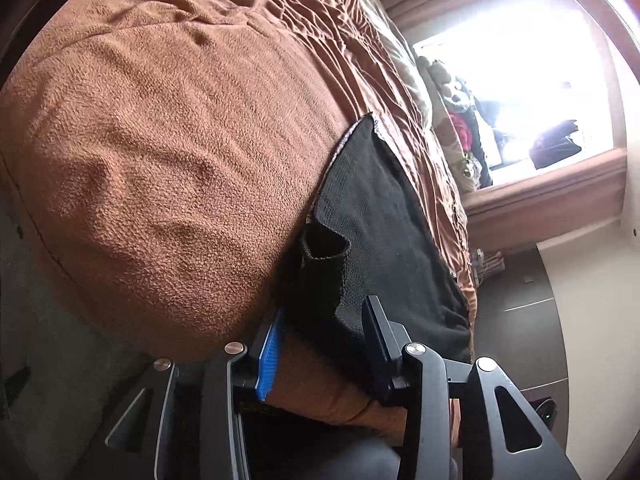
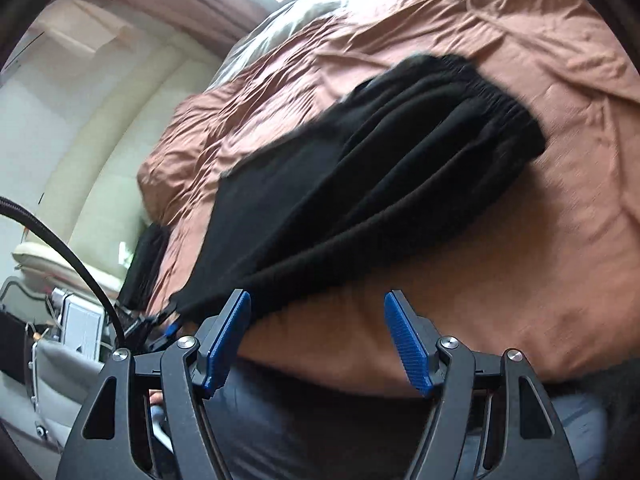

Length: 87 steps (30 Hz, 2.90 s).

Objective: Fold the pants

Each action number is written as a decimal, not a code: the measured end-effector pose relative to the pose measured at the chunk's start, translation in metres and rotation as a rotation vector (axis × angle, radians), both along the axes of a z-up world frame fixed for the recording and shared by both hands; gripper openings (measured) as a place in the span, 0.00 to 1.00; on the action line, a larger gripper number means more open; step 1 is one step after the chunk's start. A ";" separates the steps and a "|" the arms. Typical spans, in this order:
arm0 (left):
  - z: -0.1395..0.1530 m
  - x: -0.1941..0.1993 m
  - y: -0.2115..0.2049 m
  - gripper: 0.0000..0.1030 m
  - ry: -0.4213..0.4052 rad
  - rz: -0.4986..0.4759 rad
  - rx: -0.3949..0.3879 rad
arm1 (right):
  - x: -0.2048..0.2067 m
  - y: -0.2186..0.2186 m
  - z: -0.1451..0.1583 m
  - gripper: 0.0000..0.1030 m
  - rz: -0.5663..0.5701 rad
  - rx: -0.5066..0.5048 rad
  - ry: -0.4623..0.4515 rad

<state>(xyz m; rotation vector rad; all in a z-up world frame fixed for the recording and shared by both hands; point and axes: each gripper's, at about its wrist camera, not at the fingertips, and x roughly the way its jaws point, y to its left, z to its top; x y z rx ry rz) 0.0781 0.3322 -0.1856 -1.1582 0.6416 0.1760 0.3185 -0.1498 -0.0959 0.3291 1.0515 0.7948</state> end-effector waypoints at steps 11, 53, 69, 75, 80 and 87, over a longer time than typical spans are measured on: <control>0.005 0.002 0.003 0.41 -0.043 -0.023 -0.023 | -0.005 0.078 -0.027 0.66 0.110 0.004 0.006; 0.002 -0.008 0.002 0.08 -0.074 0.012 -0.042 | -0.010 0.158 -0.090 0.01 0.158 -0.066 0.113; -0.006 -0.005 -0.006 0.41 -0.101 0.006 -0.103 | -0.022 0.159 -0.038 0.01 0.156 -0.133 -0.146; -0.014 0.008 -0.010 0.41 -0.092 0.002 -0.121 | -0.015 0.177 -0.034 0.01 0.142 -0.143 -0.200; -0.016 0.012 -0.010 0.41 -0.094 0.015 -0.114 | -0.011 0.186 -0.049 0.01 0.138 -0.197 -0.195; -0.021 0.010 -0.010 0.23 -0.081 0.037 -0.099 | -0.023 0.194 -0.077 0.01 0.209 -0.268 -0.105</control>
